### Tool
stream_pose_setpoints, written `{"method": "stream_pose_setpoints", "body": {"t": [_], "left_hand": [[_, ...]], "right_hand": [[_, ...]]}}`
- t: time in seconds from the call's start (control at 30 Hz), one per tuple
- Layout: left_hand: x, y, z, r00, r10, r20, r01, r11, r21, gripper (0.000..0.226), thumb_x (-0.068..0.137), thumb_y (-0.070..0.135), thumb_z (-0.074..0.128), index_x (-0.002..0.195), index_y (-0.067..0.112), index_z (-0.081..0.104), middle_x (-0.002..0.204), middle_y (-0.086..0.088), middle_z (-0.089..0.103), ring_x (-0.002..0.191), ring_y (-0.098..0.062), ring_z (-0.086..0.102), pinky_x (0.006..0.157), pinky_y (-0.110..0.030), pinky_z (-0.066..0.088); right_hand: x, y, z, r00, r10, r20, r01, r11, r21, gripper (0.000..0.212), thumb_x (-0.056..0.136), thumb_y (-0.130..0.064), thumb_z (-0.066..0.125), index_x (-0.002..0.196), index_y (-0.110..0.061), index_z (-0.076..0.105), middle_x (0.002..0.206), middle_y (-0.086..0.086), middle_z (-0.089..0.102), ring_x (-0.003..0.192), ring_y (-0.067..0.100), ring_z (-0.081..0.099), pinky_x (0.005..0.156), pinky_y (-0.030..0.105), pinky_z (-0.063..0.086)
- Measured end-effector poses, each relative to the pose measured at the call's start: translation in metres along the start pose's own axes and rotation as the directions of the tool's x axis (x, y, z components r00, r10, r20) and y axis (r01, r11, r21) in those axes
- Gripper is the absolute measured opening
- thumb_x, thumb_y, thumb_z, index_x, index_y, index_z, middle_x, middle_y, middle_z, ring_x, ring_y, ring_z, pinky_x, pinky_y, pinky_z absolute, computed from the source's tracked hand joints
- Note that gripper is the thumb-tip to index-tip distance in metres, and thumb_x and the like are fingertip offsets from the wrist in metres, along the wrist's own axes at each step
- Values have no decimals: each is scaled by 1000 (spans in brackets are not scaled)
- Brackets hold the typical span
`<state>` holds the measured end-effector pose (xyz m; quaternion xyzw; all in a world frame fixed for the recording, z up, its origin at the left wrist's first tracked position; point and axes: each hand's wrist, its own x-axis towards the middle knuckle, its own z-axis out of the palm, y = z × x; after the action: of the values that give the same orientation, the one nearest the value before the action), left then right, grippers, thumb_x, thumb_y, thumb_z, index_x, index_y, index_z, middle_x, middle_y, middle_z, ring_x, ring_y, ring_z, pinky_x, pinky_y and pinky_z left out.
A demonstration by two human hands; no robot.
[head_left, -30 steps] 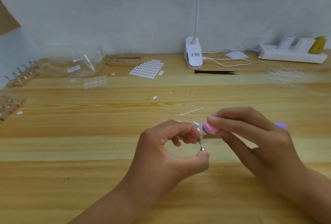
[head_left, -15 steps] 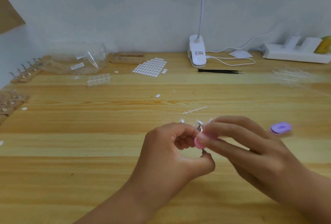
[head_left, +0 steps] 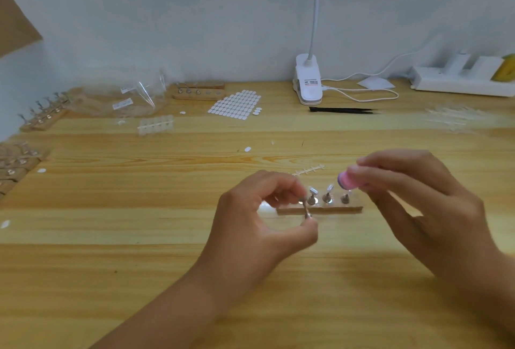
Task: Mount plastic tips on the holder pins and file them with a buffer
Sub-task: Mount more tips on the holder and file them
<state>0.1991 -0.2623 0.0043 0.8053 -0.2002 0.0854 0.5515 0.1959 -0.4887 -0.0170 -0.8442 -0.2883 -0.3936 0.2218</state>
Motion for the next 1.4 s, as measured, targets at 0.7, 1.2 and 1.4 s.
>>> {"method": "stream_pose_setpoints", "body": {"t": [0.7,1.2,1.4], "left_hand": [[25,-30,16,990,-123,72,123,992,12,34,75,-3,74,88,26,62,82,10,71,81,2,62,71,-19,51],[25,-29,19,982,-170,85,170,985,1,31,77,0,75,87,26,62,85,9,72,70,0,59,68,-17,48],[30,-22,22,996,53,77,-74,949,307,17,77,15,78,90,26,72,97,17,65,95,-8,61,95,-42,44]], "right_hand": [[-8,7,18,999,36,-38,-31,991,132,28,88,2,69,116,-4,68,107,8,64,98,17,64,91,29,52],[-7,5,18,994,105,39,-109,986,123,17,87,1,67,103,-4,70,104,-3,63,97,16,61,90,28,49],[-8,6,17,993,111,47,-116,985,126,16,88,-1,66,104,-5,69,103,-8,61,96,16,60,88,27,49]]}}
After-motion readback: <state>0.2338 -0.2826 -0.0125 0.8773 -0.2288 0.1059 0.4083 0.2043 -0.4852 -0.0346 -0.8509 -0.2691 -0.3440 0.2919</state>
